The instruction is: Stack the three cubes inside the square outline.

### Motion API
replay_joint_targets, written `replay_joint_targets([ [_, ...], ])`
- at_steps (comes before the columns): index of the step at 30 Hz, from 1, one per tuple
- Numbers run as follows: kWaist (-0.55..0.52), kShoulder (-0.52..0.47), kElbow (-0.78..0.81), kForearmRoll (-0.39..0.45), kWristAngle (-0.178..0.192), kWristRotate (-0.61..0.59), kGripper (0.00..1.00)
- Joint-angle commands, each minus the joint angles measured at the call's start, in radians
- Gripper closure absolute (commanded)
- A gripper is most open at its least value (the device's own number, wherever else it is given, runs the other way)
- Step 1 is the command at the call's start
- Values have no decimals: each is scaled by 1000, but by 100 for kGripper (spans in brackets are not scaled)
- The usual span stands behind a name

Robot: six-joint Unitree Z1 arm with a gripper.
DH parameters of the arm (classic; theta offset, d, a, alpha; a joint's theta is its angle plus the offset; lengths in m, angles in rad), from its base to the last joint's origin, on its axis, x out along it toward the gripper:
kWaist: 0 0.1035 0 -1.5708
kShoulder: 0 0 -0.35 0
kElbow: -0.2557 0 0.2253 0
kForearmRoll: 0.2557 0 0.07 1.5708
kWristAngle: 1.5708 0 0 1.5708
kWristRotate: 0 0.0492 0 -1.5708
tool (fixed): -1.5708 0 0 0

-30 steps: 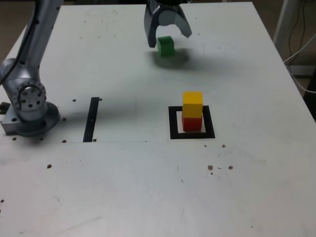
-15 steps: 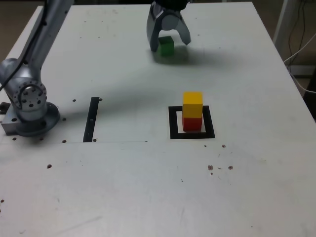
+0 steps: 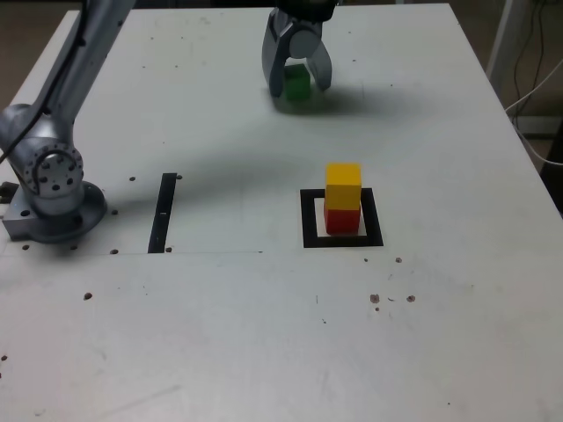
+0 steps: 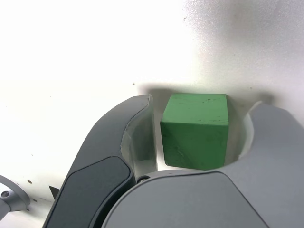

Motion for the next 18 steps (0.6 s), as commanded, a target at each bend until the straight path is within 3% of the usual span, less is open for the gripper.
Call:
replay_joint_targets([
  [1, 2, 6, 2, -2, -2, -2, 75],
  [18, -19, -32, 10, 4, -19, 0, 75],
])
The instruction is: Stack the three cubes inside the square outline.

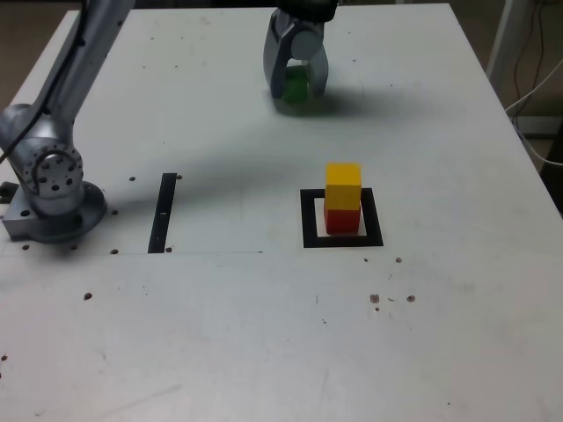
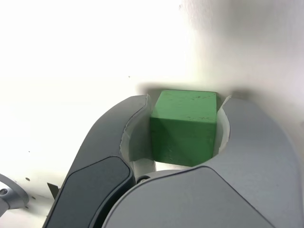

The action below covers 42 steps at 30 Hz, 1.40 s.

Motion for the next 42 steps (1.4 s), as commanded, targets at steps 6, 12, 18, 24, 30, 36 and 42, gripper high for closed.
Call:
replay_joint_targets([
  [6, -33, -69, 24, 15, -9, -5, 75],
  [12, -90, -141, 39, 48, -9, -16, 75],
  [18, -176, -217, 63, 85, -18, -42, 75],
  [24, -254, -292, 118, 86, -60, -77, 75],
  [30, -342, -346, 146, 86, -75, -120, 75],
  [36, -446, -376, 161, 89, -83, -171, 75],
  [42, -544, -379, 162, 93, -89, -222, 75],
])
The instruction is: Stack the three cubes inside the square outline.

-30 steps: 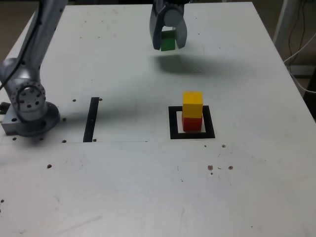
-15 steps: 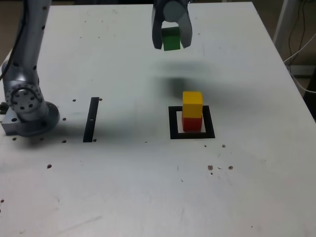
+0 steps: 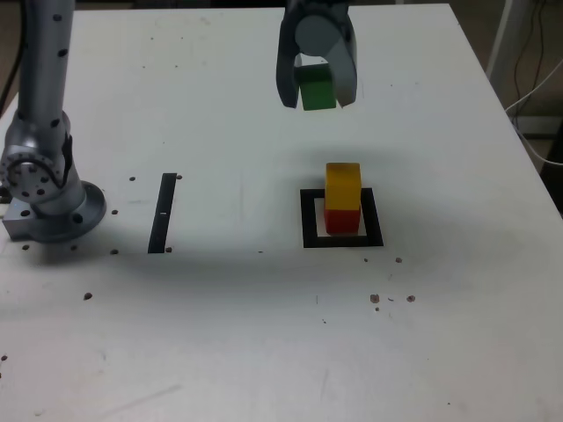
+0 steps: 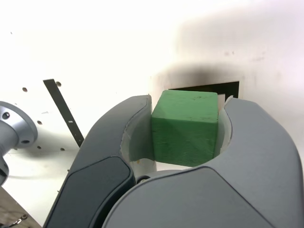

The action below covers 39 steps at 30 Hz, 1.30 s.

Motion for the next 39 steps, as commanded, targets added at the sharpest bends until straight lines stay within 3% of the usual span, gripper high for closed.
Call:
replay_joint_targets([
  [1, -40, -6, 1, 4, -5, -19, 75],
  [18, -219, 32, -32, 29, -40, -128, 75],
  [39, -230, 138, -92, 31, -49, -136, 75],
])
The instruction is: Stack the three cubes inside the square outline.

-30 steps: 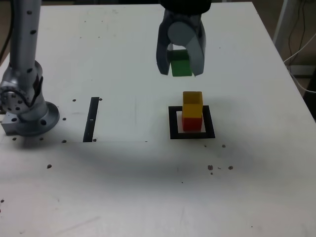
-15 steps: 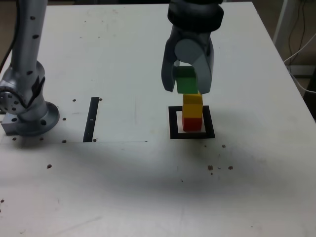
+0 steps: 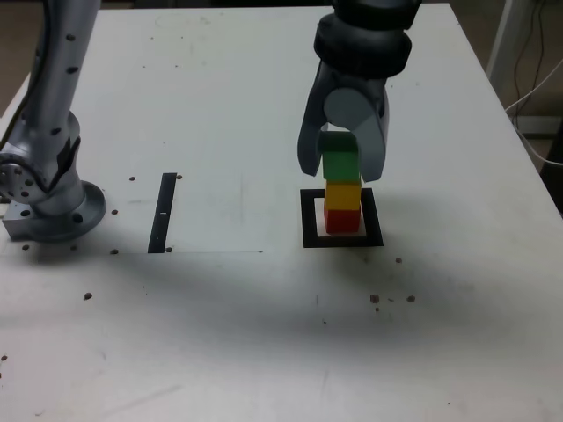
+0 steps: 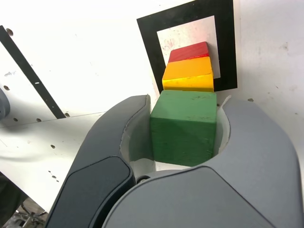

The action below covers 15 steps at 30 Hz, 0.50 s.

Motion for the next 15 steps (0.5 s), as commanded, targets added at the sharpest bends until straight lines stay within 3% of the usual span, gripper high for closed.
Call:
replay_joint_targets([
  [1, 4, 9, -8, -1, 0, -1, 75],
  [4, 8, 15, -5, -7, 0, 3, 66],
  [10, 13, 21, 5, -23, 0, 13, 7],
  [12, 13, 21, 7, -25, 0, 14, 1],
  [15, 15, 21, 10, -26, 1, 15, 0],
])
